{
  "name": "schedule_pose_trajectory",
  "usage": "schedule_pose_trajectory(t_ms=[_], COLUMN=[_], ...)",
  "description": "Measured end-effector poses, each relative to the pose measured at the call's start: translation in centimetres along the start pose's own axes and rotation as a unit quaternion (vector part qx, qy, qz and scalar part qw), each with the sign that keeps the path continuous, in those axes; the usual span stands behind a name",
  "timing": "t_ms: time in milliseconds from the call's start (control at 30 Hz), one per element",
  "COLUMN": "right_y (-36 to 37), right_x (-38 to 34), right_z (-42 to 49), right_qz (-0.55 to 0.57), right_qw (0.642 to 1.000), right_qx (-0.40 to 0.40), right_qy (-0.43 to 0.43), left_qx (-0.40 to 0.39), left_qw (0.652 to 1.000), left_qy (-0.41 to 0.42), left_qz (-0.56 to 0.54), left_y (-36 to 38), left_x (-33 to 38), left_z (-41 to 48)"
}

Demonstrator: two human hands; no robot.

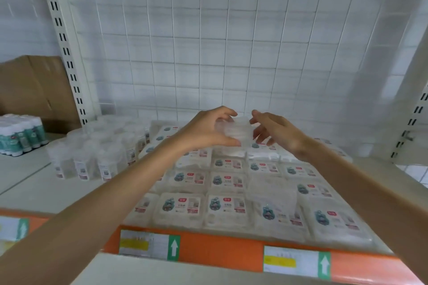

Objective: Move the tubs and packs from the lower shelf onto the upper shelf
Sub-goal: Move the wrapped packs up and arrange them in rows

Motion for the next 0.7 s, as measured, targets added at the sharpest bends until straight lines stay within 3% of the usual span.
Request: schedule_pose_trajectory(t_ms=[367, 533, 700], right_y=[2.1, 2.3, 2.7], right_x=[2.5, 3.7, 3.8], right_z=[2.9, 2.7, 2.7], right_qz=[0.193, 0.217, 0.211], right_qw=[0.978, 0.971, 0.971], right_qx=[0.071, 0.098, 0.104], right_qy=[-0.042, -0.034, -0.050], left_qx=[0.012, 0.049, 0.068], left_qw=[0.998, 0.992, 0.987], left_qy=[-0.016, -0.066, -0.056], left_qz=[-0.057, -0.095, -0.134], left_y=[0.7, 1.1, 1.1], left_x=[-0.8, -1.8, -2.9], left_z=[2.3, 2.5, 2.7])
Point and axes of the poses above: each hand's wrist, its own z-axis towards the middle knuckle, its own y-axis out of the palm, x = y × z, the point moved 3 cm from there along z, towards the middle knuckle, and after that the axes turned 9 degrees about -y, right-handed, at the moved point
